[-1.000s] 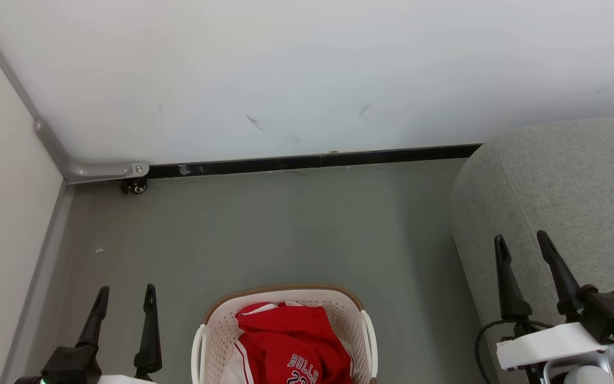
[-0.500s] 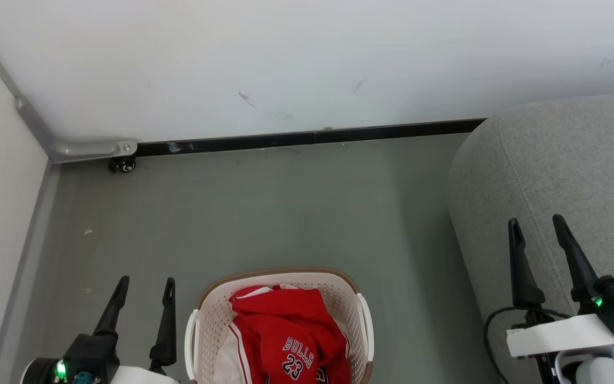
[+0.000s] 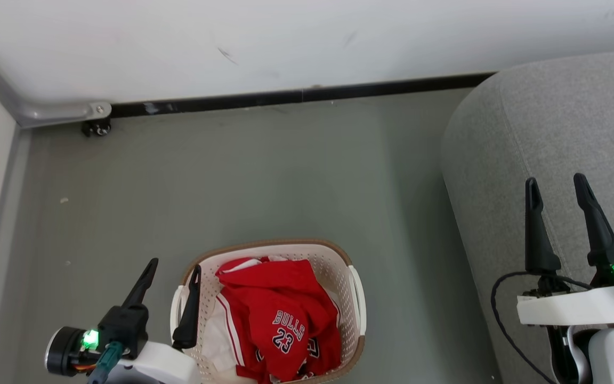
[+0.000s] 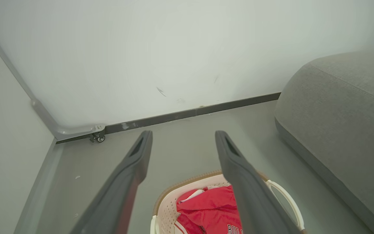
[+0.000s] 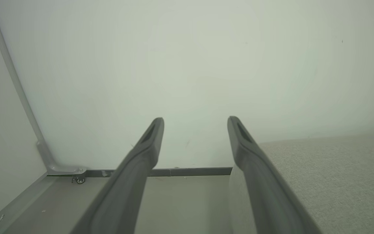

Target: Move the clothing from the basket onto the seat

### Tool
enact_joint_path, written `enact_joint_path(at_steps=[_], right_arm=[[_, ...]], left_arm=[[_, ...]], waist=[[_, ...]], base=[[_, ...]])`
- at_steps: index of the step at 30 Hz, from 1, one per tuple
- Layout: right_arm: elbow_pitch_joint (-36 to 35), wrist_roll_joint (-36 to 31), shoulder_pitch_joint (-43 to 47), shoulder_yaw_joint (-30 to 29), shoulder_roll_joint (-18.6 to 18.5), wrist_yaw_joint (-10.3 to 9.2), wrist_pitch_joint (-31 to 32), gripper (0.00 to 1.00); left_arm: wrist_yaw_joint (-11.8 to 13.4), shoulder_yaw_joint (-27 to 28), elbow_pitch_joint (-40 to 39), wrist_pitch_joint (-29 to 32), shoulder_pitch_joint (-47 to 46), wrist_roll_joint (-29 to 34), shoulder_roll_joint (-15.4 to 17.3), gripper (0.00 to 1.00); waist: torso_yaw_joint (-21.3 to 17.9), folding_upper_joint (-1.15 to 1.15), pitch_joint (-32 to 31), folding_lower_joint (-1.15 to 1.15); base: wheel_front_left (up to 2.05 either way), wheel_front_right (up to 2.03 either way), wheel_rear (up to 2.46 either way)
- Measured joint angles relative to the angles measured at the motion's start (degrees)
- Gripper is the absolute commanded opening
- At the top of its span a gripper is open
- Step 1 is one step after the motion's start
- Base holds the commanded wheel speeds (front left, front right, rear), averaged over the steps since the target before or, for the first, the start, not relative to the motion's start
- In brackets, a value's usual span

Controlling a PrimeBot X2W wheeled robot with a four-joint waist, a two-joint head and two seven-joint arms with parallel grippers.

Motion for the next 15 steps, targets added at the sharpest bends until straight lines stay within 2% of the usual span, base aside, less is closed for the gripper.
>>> enact_joint_path(at_steps=[5, 15], right_arm=[[-1.4, 0.0, -1.6, 0.4, 0.0, 0.00, 0.0, 1.00], [-3.5, 0.8, -6.8, 1.8, 0.0, 0.00, 1.3, 1.00]], left_arm=[[-0.9, -1.2, 3.9, 0.0, -2.7, 0.8, 0.0, 1.00], [-1.0, -2.5, 11.5, 0.6, -8.3, 1.4, -0.7, 1.00]], waist=[[-0.7, 0.00, 2.6, 0.00], [-2.0, 0.00, 8.3, 0.00]], base=[[0.00, 0.00, 0.00], [0.00, 0.00, 0.00]])
